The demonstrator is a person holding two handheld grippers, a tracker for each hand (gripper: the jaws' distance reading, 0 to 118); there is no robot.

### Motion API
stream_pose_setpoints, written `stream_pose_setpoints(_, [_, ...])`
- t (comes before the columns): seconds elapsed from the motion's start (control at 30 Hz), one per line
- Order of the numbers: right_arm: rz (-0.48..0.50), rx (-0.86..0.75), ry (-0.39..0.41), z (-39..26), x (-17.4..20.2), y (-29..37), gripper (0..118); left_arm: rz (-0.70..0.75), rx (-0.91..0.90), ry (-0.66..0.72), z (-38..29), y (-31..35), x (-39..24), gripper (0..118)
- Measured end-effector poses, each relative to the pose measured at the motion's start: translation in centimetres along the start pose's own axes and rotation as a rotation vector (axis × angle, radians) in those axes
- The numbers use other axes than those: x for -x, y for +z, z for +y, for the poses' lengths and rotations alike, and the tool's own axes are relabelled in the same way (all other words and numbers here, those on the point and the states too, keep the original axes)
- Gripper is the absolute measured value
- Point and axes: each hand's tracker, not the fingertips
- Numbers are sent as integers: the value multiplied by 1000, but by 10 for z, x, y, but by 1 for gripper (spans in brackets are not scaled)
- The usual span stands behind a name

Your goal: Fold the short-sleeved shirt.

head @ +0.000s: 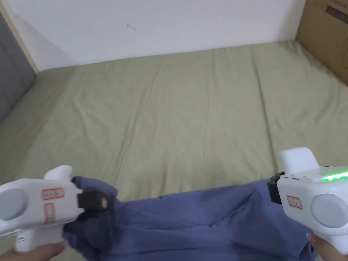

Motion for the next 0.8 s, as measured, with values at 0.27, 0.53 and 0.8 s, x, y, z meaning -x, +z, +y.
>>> stream_pose_setpoints(0.27, [18,-13,-53,-12,-23,12,0,-152,309,16,-11,-110,-101,8])
stream_pose_setpoints(0.53, [21,11,-95,-22,-39,2,0,-362,273,-9,-11,-119,-124,98])
stream_pose_setpoints(0.8, [40,-1,-103,-18,-42,1,0,-226,127,-133,-1,-57,-104,96])
